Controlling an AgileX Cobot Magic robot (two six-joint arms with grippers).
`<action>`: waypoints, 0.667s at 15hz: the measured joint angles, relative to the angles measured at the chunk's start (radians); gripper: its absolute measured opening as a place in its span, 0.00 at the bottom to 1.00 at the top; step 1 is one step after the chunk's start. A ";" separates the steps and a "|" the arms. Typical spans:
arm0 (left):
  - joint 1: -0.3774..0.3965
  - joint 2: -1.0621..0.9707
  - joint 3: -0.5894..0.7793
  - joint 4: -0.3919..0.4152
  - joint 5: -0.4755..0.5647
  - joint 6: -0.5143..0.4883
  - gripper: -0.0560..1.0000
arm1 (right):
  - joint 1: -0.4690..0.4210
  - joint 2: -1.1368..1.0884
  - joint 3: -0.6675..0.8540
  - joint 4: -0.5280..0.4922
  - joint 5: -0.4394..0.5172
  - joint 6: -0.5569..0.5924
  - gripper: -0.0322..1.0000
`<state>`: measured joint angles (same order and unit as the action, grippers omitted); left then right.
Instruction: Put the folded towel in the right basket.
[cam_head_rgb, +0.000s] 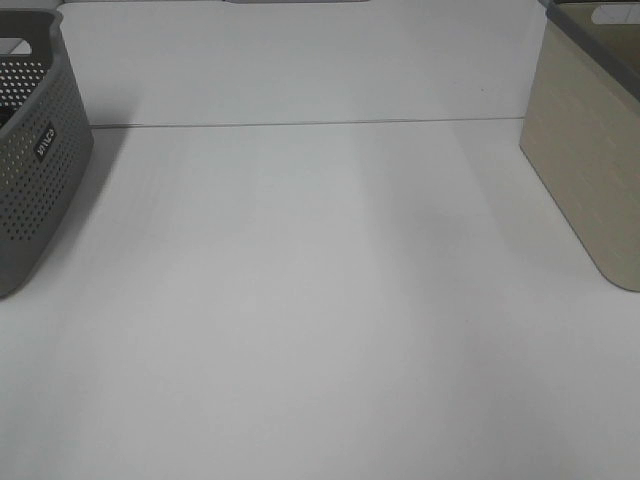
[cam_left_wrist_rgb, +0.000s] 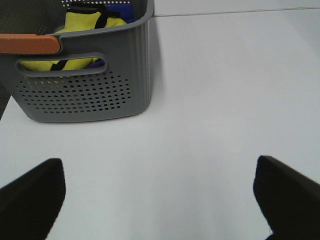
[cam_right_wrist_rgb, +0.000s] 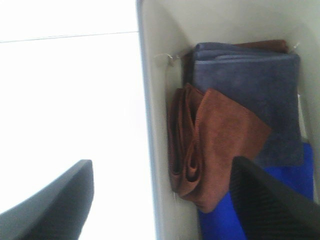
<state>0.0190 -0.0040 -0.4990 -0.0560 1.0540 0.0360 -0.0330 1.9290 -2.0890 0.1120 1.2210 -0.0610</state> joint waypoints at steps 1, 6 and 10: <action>0.000 0.000 0.000 0.000 0.000 0.000 0.97 | 0.034 -0.019 0.000 -0.006 0.000 0.009 0.75; 0.000 0.000 0.000 0.000 0.000 0.000 0.97 | 0.120 -0.227 0.103 -0.014 -0.001 0.050 0.75; 0.000 0.000 0.000 0.000 0.000 0.000 0.97 | 0.133 -0.509 0.437 0.004 -0.001 0.053 0.75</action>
<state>0.0190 -0.0040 -0.4990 -0.0560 1.0540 0.0360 0.1000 1.4200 -1.6520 0.1160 1.2200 -0.0080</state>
